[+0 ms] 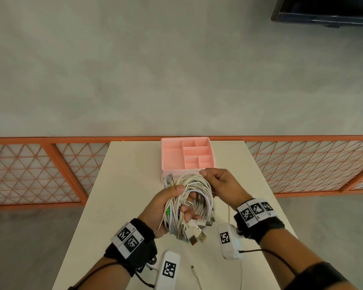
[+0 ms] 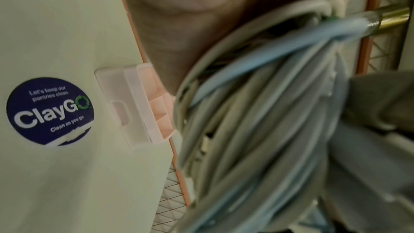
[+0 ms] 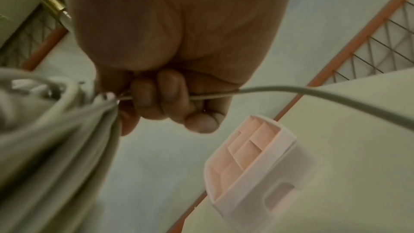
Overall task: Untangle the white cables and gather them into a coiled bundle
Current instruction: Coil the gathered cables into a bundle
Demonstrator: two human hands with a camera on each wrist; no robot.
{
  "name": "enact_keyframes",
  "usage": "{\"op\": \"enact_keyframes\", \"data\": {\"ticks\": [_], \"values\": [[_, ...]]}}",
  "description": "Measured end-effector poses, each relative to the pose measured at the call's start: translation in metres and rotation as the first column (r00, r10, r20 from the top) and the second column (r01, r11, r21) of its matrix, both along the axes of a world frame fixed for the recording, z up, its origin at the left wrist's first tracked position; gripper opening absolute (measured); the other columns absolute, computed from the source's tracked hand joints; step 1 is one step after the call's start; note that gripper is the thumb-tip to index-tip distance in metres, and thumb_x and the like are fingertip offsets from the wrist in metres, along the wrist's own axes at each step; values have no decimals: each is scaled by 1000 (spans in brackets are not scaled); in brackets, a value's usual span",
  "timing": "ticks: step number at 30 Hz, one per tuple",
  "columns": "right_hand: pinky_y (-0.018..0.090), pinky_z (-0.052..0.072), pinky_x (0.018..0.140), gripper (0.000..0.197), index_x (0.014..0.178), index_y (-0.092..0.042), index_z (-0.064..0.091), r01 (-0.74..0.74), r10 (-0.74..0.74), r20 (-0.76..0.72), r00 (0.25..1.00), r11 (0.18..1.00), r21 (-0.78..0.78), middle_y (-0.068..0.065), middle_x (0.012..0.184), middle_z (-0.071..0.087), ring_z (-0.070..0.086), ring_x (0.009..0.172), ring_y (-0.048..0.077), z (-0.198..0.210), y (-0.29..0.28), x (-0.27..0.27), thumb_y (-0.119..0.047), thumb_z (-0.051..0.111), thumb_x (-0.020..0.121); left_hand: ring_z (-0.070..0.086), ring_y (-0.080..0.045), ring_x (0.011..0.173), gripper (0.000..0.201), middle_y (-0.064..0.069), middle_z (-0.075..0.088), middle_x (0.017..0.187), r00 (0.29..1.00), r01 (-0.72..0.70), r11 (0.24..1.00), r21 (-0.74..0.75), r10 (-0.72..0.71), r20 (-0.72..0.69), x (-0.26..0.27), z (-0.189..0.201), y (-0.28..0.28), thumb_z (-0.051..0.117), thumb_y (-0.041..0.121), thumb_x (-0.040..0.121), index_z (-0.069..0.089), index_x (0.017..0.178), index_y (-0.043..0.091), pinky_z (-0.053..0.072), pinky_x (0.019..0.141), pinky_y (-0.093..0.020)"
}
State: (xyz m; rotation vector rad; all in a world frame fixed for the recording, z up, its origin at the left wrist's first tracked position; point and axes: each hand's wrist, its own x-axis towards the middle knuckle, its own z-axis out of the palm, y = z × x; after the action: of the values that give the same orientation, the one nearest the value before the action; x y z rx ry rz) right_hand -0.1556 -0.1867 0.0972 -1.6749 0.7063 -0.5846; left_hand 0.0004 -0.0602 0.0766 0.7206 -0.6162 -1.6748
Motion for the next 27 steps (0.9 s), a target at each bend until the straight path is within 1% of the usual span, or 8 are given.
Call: {"op": "enact_keyframes", "data": {"ticks": [3, 6, 10, 13, 17, 19, 22, 27], "values": [[15, 41, 56, 35, 84, -11, 70, 85, -85, 22, 996, 996, -33, -9, 61, 63, 53, 54, 1, -15, 10, 0, -19, 43, 105, 55, -21, 51, 45, -6, 49, 57, 992, -55, 997, -46, 49, -114, 3, 5, -1, 80, 39, 73, 65, 93, 1, 50, 81, -42], [14, 42, 61, 26, 98, -16, 70, 108, -107, 21, 994, 993, -48, -10, 73, 69, 56, 63, 0, -35, 21, -1, -10, 45, 103, 56, -20, 52, 38, -6, 51, 59, 972, -157, 987, -34, 148, -183, 5, 13, -3, 72, 36, 82, 61, 96, 1, 51, 77, -38], [10, 37, 54, 26, 98, -17, 60, 44, -48, -90, 995, 998, -50, -25, 53, 56, 50, 49, -6, -43, 52, 0, -6, 38, 105, 53, -20, 58, 36, -6, 50, 64, 928, -358, 933, -25, 353, -119, 8, 19, -10, 65, 38, 87, 61, 98, 4, 53, 83, -40], [9, 38, 64, 21, 110, -21, 59, -36, 1, -188, 982, 983, -182, -36, 68, 58, 54, 64, -6, -52, 72, 1, -15, 39, 106, 58, -28, 75, 46, -17, 57, 87, 853, -522, 853, -2, 522, -18, 11, 16, -17, 77, 38, 81, 64, 109, 4, 50, 88, -46], [28, 42, 68, 26, 108, -16, 59, -215, 72, -358, 931, 900, -379, -16, 81, 59, 49, 67, 6, -55, 83, 5, -32, 39, 106, 64, -22, 59, 20, -13, 65, 70, 671, -692, 716, -90, 684, 285, -1, 10, -18, 62, 23, 95, 70, 86, 7, 56, 64, -37], [33, 39, 64, 28, 101, -14, 57, -327, 104, -446, 889, 826, -459, 0, 81, 60, 47, 67, 14, -49, 86, 4, -35, 38, 105, 65, -26, 62, 18, -15, 68, 70, 579, -699, 693, -173, 692, 431, -2, 0, -17, 63, 22, 96, 71, 87, 8, 58, 67, -46], [36, 40, 62, 29, 99, -15, 57, -472, 120, -572, 812, 712, -520, 7, 84, 64, 51, 69, 22, -26, 89, 2, -36, 38, 104, 68, -26, 67, 15, -15, 70, 74, 505, -625, 737, -257, 633, 587, 3, -18, -13, 68, 24, 94, 67, 97, 9, 59, 72, -51], [33, 47, 63, 14, 90, -20, 61, -487, 148, -559, 816, 698, -525, -3, 76, 67, 55, 63, 11, 31, 69, 2, -32, 57, 96, 71, -27, 87, 30, -23, 72, 93, 702, -402, 893, -203, 443, 558, -4, -28, 1, 65, 29, 89, 69, 105, 4, 56, 78, -41]]}}
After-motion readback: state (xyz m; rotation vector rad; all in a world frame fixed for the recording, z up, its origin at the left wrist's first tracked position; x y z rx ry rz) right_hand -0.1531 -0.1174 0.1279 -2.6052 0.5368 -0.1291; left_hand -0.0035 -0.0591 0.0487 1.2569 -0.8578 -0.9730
